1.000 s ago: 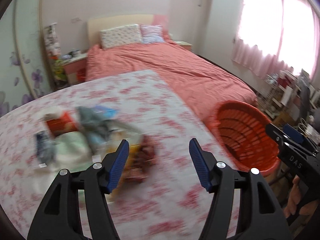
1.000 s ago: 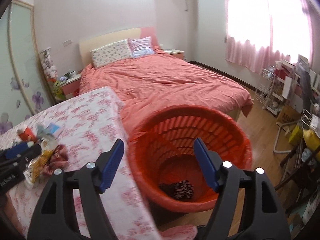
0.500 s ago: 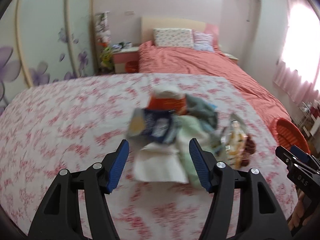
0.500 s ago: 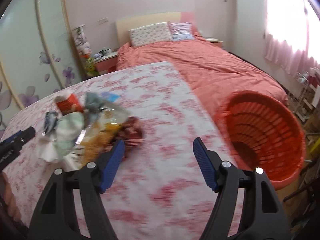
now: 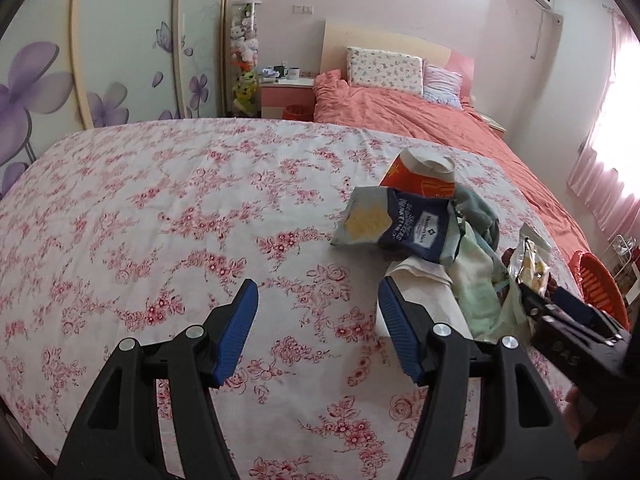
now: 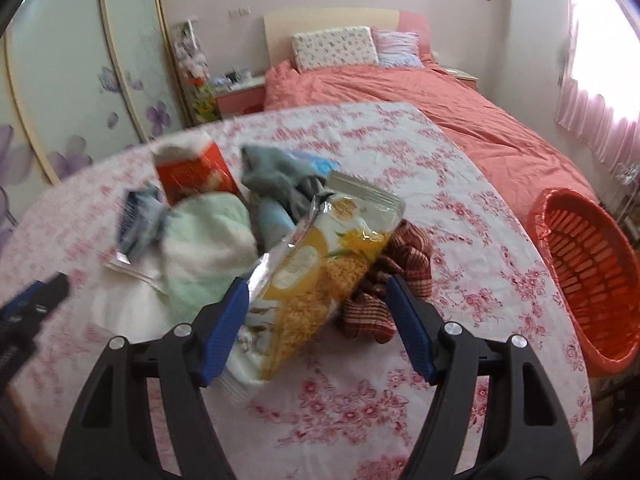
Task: Collect trash
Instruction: 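Move both tools back to the pile and grasp the snack bag with the right tool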
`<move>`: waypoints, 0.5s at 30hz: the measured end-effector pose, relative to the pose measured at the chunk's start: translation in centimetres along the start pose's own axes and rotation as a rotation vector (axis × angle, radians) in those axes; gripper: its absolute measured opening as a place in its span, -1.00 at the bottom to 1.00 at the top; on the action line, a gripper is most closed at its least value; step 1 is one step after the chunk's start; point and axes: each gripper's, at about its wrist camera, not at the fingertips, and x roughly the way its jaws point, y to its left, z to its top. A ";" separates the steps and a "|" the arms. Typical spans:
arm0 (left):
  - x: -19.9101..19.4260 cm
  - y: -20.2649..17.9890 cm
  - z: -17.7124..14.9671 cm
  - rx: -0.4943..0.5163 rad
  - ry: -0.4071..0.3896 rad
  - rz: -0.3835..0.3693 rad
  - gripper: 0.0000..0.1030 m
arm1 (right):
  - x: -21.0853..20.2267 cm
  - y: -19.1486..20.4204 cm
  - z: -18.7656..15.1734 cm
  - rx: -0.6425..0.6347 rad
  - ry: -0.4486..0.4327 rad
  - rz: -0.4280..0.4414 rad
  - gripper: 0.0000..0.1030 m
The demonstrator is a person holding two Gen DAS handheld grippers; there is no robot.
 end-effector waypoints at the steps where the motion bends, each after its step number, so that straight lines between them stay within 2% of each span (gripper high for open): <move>1: 0.0 0.0 -0.1 0.000 0.001 -0.003 0.22 | 0.2 -0.4 -0.1 0.007 0.012 0.001 0.22; 2: 0.0 0.0 -0.1 0.001 0.002 -0.008 0.22 | 0.2 -0.7 -0.3 0.016 0.019 0.006 0.06; 3: 0.0 -0.2 -0.1 0.003 0.001 -0.012 0.22 | 0.3 -1.1 -0.3 0.023 0.024 0.007 -0.02; 5: 0.1 -0.7 0.1 0.015 -0.001 -0.020 0.23 | 0.1 -1.9 -0.4 0.033 0.031 0.009 -0.43; 15: 1.4 -4.3 2.1 0.033 0.002 -0.086 0.27 | -1.4 -3.5 -0.5 0.033 0.009 0.038 -0.64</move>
